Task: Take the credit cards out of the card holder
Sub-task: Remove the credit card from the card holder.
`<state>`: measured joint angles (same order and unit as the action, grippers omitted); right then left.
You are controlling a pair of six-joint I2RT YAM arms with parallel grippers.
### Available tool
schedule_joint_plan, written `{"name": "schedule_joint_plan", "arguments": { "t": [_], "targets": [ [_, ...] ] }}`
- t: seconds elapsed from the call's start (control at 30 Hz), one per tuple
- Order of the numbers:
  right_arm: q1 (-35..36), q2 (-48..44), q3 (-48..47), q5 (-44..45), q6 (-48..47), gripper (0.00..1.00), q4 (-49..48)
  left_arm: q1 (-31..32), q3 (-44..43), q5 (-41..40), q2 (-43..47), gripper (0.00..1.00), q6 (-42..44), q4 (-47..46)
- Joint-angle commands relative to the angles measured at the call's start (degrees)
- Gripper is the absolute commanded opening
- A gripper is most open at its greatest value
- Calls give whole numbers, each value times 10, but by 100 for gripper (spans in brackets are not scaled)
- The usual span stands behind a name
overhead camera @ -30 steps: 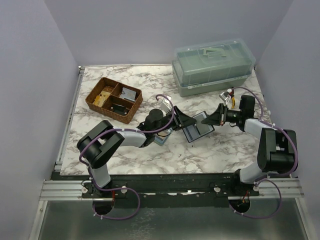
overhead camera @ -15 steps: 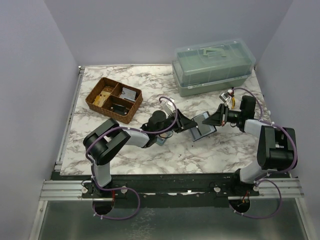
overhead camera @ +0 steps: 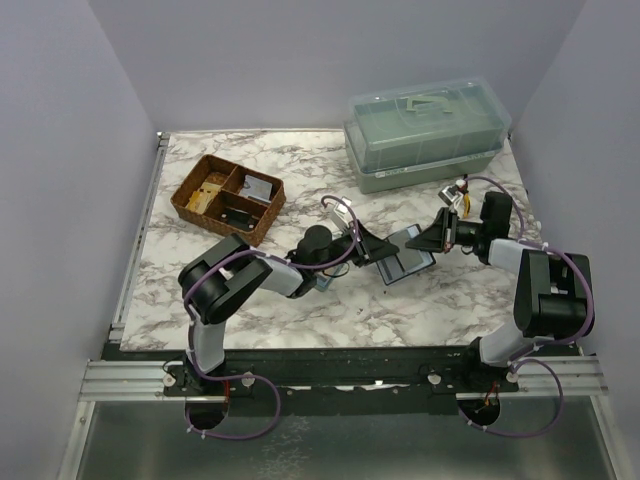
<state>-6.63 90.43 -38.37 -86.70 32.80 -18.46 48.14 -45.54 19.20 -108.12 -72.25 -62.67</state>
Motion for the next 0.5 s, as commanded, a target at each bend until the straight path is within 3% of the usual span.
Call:
{"name": "schedule_joint_plan", "arguments": {
  "t": [0.0,0.03,0.23,0.47],
  "targets": [
    [-4,10,7,-25,10,0,-18,5,-2,24,-29,4,-36,-104],
    [-3,11,7,-24,10,0,-18,5,-1,24,-31,0,-38,-110],
    [-16,6,-8,-15,-38,0,41,-7,36,12,3,0,-15,-106],
    [-37,-2,0,-23,-26,0,20,-26,68,31,26,0,2,-106]
  ]
}}
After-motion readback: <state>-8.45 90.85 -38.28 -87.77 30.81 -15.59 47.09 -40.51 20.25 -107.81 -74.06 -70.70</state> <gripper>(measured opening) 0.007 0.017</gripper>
